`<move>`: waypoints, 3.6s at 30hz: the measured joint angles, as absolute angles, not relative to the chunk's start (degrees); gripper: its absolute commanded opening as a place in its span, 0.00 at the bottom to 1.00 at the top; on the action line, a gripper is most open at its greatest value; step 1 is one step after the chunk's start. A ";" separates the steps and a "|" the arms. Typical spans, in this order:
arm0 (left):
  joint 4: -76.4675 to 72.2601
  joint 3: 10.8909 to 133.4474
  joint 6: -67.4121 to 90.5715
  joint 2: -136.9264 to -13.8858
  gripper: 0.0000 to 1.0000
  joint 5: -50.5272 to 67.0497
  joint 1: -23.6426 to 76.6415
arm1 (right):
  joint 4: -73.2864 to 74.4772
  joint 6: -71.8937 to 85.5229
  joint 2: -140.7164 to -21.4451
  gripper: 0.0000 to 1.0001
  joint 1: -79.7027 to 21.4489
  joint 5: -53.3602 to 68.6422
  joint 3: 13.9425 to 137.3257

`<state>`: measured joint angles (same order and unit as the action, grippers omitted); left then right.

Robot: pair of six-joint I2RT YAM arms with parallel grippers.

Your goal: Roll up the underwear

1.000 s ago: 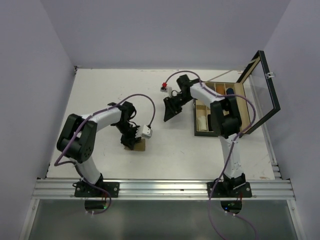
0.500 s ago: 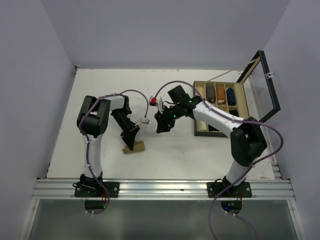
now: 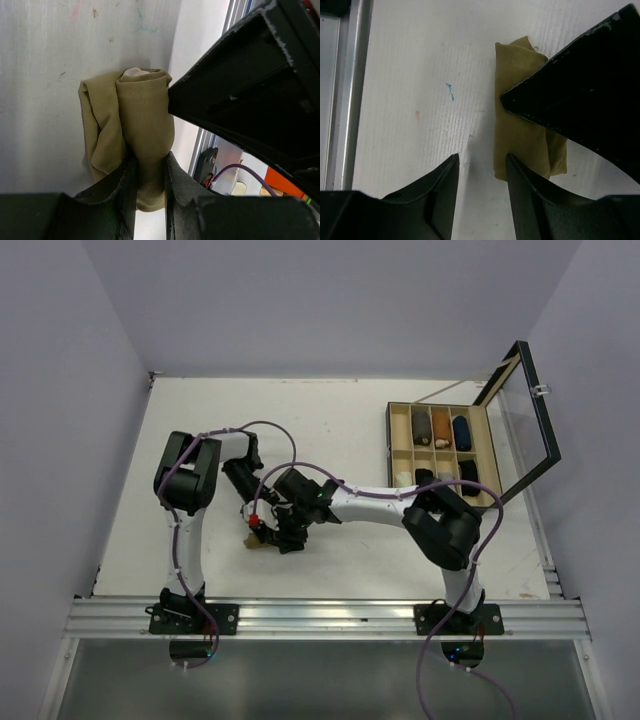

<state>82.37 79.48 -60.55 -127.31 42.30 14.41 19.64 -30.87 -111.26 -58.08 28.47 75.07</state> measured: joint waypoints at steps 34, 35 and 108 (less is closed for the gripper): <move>81.93 79.48 -58.83 -127.28 0.33 41.65 14.37 | 15.42 -39.72 -114.17 0.10 -58.33 23.51 75.81; 81.78 79.42 -58.61 -127.09 0.36 41.65 14.37 | 15.90 -39.86 -114.30 0.07 -58.28 23.75 76.18; 63.86 68.69 -61.95 -112.88 0.05 41.63 13.23 | 33.04 -25.32 -93.65 0.40 -46.96 28.99 76.79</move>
<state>63.86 68.69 -61.95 -112.88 41.63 13.23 33.04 -25.32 -93.65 -46.96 28.99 76.79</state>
